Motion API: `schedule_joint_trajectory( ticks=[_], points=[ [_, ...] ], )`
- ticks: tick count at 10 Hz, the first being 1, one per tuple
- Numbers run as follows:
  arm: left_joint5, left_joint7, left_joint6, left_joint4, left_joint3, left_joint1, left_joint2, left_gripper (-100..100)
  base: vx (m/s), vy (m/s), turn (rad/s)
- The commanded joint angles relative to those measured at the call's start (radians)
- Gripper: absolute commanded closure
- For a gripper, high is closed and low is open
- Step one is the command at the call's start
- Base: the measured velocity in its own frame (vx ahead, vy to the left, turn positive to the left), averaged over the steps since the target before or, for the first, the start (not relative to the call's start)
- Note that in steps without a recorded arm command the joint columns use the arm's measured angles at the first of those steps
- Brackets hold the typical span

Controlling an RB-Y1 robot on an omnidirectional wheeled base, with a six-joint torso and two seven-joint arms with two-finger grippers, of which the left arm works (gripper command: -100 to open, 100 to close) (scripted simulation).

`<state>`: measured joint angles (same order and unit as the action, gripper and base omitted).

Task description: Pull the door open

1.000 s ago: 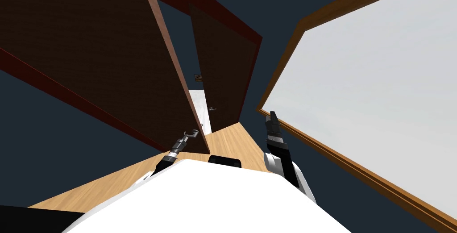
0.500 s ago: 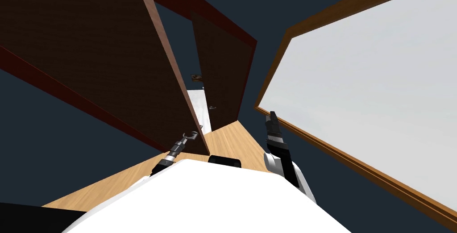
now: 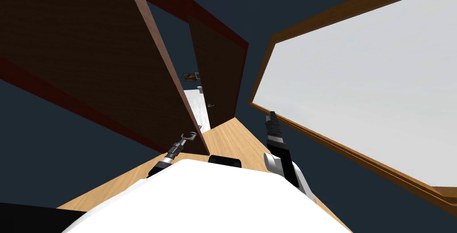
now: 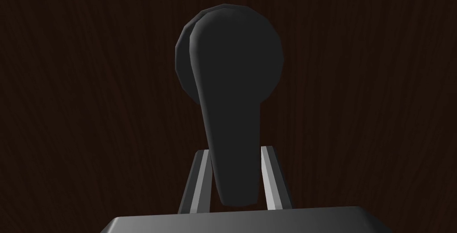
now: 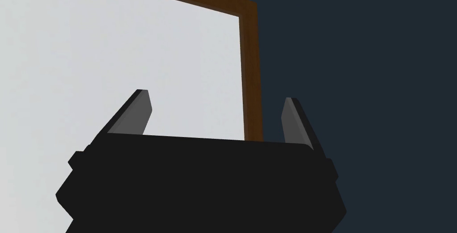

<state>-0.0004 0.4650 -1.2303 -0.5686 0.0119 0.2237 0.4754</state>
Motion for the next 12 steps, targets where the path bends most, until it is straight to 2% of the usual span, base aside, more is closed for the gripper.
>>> schedule_joint_trajectory(
  ticks=[1, 3, 4, 5, 12],
  points=[
    [-0.008, 0.004, -0.014, -0.008, -0.011, 0.011, -0.006, 100, -0.287, 0.061, -0.17],
    [-0.012, 0.008, -0.033, 0.003, -0.015, 0.014, -0.004, 100, -0.25, 0.07, -0.158],
    [-0.006, 0.008, -0.017, -0.005, -0.006, 0.018, 0.005, 100, -0.118, 0.045, -0.033],
    [-0.014, 0.004, 0.001, 0.003, -0.003, -0.003, -0.005, 100, -0.158, 0.045, -0.093],
    [-0.046, -0.014, 0.079, 0.026, 0.018, -0.106, -0.043, 100, -0.217, 0.053, -0.132]
  ],
)
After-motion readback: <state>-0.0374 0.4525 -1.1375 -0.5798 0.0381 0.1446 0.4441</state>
